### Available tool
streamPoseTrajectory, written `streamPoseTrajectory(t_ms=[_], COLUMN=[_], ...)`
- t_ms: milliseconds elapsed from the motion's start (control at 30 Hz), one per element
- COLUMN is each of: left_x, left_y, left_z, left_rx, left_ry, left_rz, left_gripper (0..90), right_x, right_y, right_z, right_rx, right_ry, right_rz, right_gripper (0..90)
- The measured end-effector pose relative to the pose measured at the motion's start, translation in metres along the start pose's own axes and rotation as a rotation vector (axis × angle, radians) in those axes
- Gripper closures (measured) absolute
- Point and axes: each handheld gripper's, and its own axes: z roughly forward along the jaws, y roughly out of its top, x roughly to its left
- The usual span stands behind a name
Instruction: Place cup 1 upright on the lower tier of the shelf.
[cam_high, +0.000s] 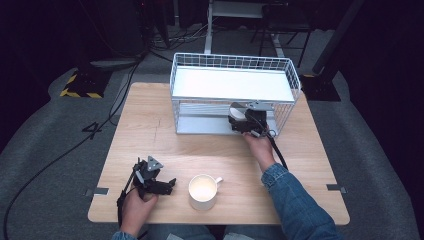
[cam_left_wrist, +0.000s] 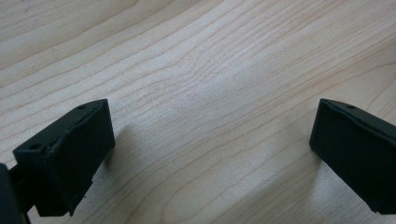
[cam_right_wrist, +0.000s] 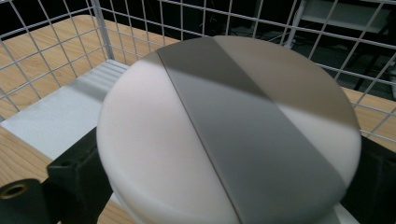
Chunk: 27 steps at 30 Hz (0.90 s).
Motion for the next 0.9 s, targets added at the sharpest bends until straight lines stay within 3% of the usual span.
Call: streamPoseTrajectory(t_ms=[200, 333, 533, 633, 900], left_x=[0.0000, 0.0000, 0.0000, -0.0001, 0.0000], left_y=[0.0000, 0.0000, 0.0000, 0.0000, 0.0000], left_z=[0.0000, 0.0000, 0.0000, 0.0000, 0.0000], left_rx=[0.000, 0.001, 0.000, 0.000, 0.000], left_ry=[0.000, 0.000, 0.000, 0.000, 0.000], left_rz=[0.000, 0.001, 0.001, 0.000, 0.001], left_gripper=[0.5, 0.4, 0.4, 0.4, 0.4], right_x=[-0.0009, -0.0012, -0.0016, -0.0030, -0.0045], right_y=[-0.0008, -0.0013, -0.0017, -0.0016, -0.0023], right_z=[0.0008, 0.0018, 0.0022, 0.0016, -0.0003], right_rx=[-0.007, -0.008, -0.014, -0.007, -0.013], right_ry=[-0.002, -0.027, -0.032, -0.040, -0.037], right_rz=[-0.022, -0.052, -0.060, -0.079, -0.078], right_gripper=[6.7, 6.7, 6.6, 1.8, 0.2])
